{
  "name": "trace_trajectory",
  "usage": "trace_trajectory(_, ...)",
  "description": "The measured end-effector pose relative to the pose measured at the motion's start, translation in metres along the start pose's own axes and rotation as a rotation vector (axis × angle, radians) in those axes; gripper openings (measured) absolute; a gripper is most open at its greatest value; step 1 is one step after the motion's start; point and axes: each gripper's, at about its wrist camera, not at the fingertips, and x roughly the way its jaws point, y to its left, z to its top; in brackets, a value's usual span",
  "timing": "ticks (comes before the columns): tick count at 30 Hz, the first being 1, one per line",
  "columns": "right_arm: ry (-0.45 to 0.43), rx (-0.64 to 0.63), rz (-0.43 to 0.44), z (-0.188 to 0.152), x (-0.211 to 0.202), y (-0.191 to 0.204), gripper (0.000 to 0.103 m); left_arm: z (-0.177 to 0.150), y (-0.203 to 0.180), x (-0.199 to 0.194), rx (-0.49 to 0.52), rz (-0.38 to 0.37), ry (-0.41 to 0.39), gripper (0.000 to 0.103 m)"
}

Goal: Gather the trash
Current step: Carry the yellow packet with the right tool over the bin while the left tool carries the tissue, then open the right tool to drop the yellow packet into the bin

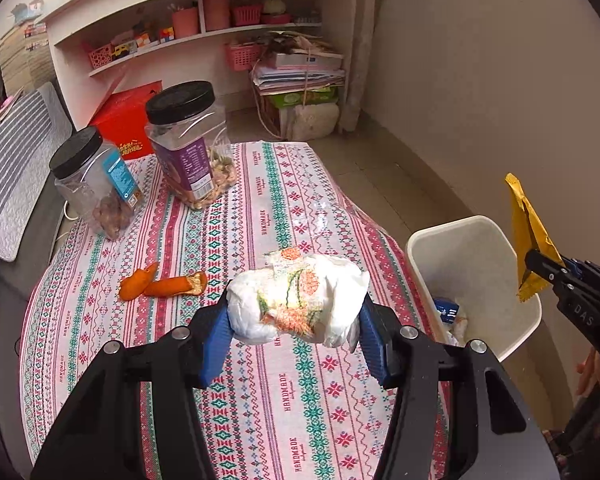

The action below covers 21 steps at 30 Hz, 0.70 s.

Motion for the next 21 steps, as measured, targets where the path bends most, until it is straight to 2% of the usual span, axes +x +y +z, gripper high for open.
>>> trace_trajectory(2,-0.001,0.017,-0.008,0.001,0.0,-0.008,0.023,0.001,-0.009,0.0,0.01,-0.01,-0.002,0.054)
trace_trajectory(4,0.001,0.042,-0.033,-0.001,-0.001,-0.018,0.037,0.002,-0.019,0.001,0.021,-0.022,-0.004,0.054)
trace_trajectory(11,-0.002,0.128,-0.115,-0.007,-0.012,-0.054,0.055,0.006,-0.06,0.002,0.06,-0.073,-0.011,0.054)
trace_trajectory(21,-0.023,0.18,-0.248,-0.02,-0.037,-0.094,0.081,0.007,-0.122,0.018,0.1,-0.155,0.022,0.054)
